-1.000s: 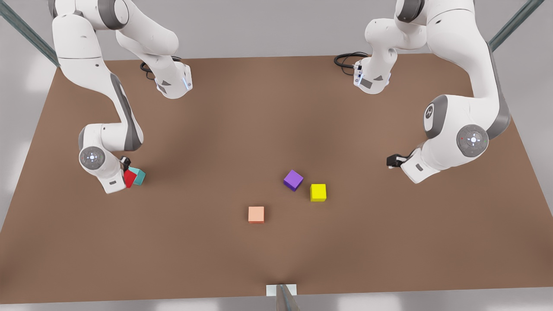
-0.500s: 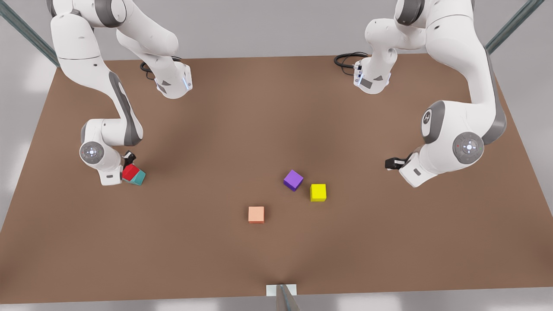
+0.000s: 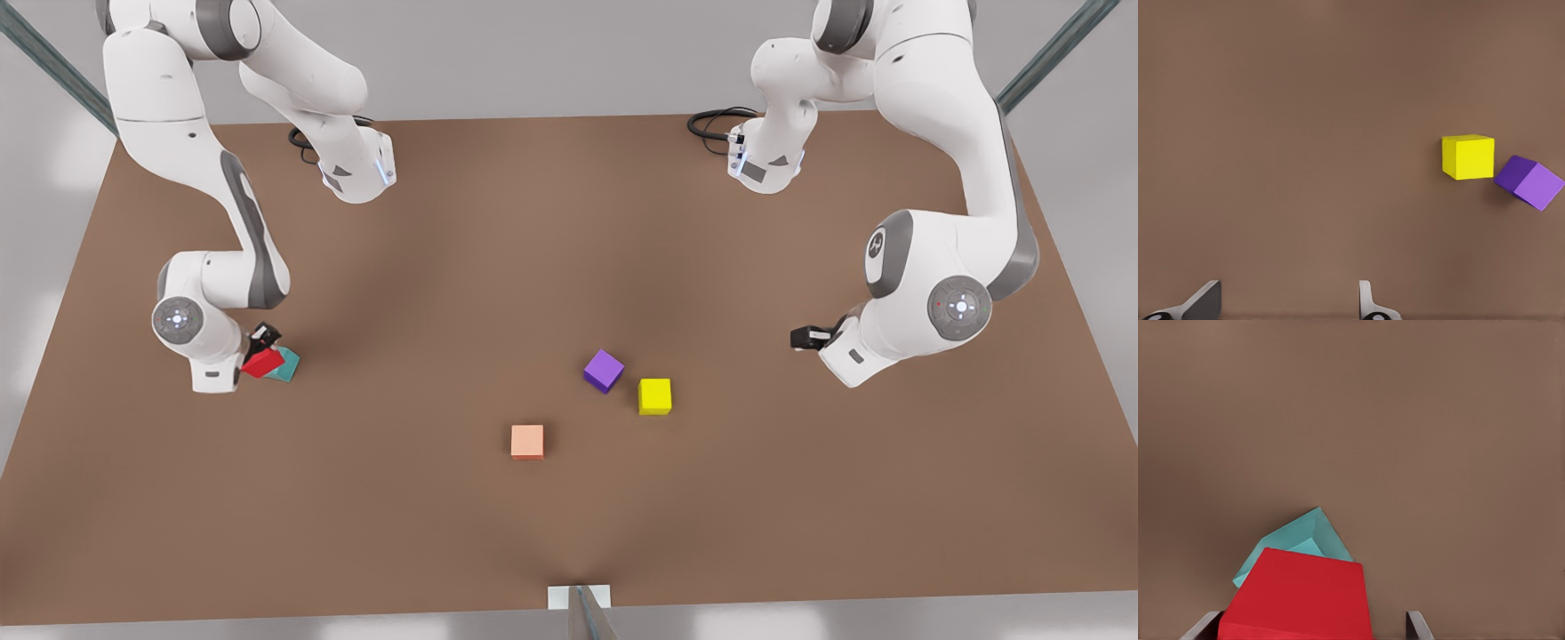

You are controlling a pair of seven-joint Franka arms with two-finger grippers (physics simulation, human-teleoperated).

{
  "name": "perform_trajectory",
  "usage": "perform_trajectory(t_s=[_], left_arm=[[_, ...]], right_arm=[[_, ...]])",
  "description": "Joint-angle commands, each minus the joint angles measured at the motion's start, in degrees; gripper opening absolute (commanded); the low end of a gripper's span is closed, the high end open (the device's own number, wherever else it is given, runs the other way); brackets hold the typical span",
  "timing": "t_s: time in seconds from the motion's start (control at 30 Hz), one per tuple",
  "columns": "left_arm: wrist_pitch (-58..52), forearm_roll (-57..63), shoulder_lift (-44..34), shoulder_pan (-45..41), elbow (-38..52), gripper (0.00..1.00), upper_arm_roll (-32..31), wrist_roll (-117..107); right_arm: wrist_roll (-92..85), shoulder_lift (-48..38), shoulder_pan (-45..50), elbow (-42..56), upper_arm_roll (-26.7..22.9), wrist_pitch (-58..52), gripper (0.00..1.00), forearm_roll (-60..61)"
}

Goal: Pick up red wooden cube and pass to hand red wooden cube and place in blue wooden cube

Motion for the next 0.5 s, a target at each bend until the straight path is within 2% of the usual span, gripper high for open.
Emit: perform_trajectory(t_s=[0.0, 0.13, 0.3, 0.33, 0.4, 0.47], left_arm=[[0.1, 0.0, 0.1, 0.0, 0.0, 1.00, 0.0, -0.9], [0.3, 0.0, 0.3, 0.0, 0.0, 1.00, 0.0, -0.9], [0.2, 0.0, 0.2, 0.0, 0.1, 1.00, 0.0, -0.9], [0.0, 0.0, 0.2, 0.0, 0.1, 1.00, 0.0, -0.9], [-0.2, 0.0, 0.1, 0.2, 0.2, 1.00, 0.1, -0.8], [-4.3, -0.4, -0.1, 0.1, 0.7, 1.00, 0.0, -0.9]], right_arm=[[3.8, -0.1, 0.1, 1.0, 0.1, -3.2, 1.00, 1.3], [3.7, -0.2, 0.7, 1.8, 0.2, -5.4, 1.00, 2.8], [4.9, -0.4, 4.0, 10.0, 0.2, -19.4, 1.00, 13.1], [12.5, 0.4, 4.0, 14.9, 0.1, -26.8, 1.00, 18.7], [37.9, 7.4, 6.1, 30.5, 0.1, -37.1, 1.00, 19.2], [45.5, 7.8, 8.5, 39.4, -0.1, -44.0, 1.00, 18.4]])
